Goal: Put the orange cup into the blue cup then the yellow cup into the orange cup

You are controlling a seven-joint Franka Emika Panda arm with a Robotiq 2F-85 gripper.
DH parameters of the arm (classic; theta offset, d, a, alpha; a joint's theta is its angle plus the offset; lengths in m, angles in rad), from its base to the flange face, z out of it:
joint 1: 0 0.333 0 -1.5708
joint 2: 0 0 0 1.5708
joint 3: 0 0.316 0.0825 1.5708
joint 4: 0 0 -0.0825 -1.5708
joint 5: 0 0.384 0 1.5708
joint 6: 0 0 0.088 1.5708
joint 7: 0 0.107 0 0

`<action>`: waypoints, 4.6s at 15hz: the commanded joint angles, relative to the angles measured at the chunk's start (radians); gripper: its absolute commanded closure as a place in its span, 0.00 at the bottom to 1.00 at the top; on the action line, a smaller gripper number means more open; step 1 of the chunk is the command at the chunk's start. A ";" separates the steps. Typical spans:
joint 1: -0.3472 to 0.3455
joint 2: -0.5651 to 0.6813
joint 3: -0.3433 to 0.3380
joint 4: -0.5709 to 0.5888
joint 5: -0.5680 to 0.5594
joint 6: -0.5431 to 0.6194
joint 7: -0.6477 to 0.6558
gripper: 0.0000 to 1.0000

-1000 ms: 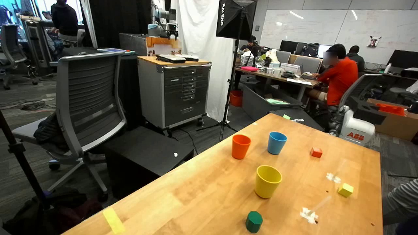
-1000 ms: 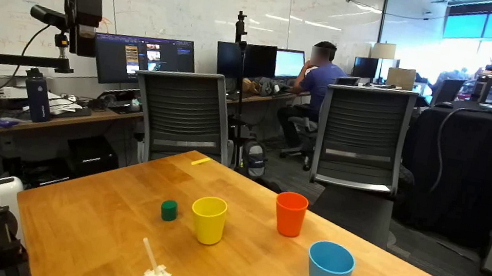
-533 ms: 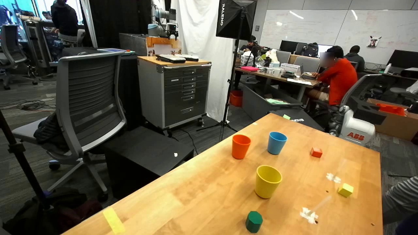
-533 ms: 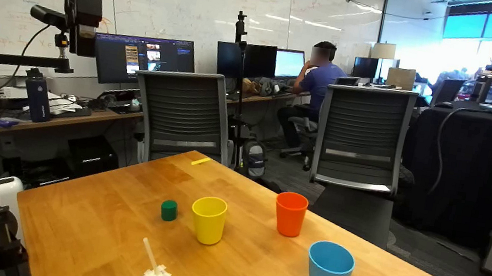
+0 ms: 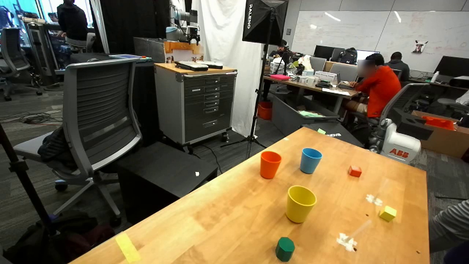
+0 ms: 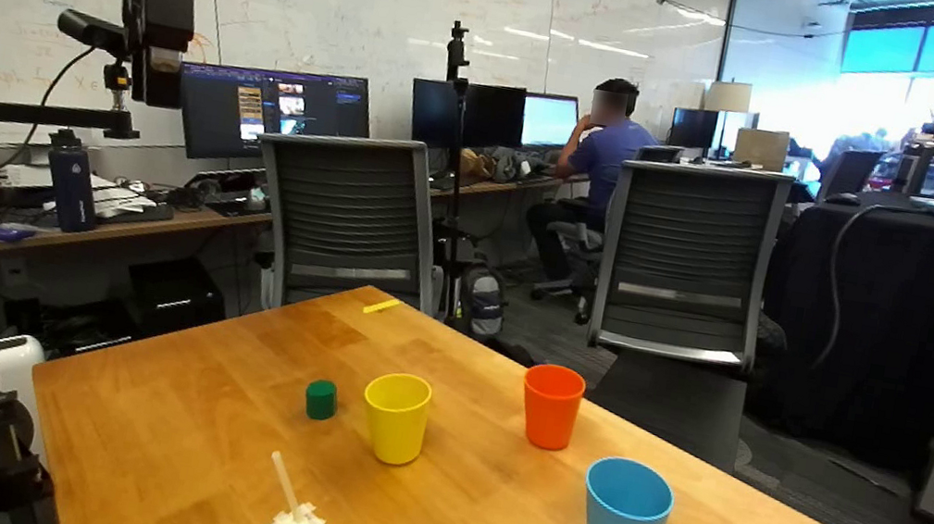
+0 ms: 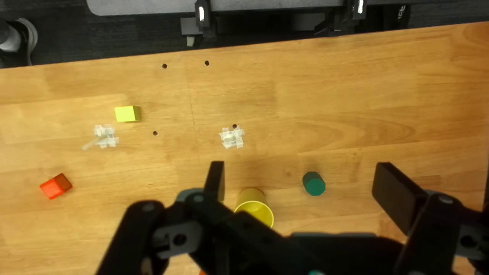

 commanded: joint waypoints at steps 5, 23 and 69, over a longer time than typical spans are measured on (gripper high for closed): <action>-0.013 0.000 0.011 0.001 0.006 -0.002 -0.005 0.00; -0.019 0.001 0.004 0.000 0.000 0.005 -0.014 0.00; -0.132 1.124 -0.081 1.186 -0.002 -0.282 0.141 0.00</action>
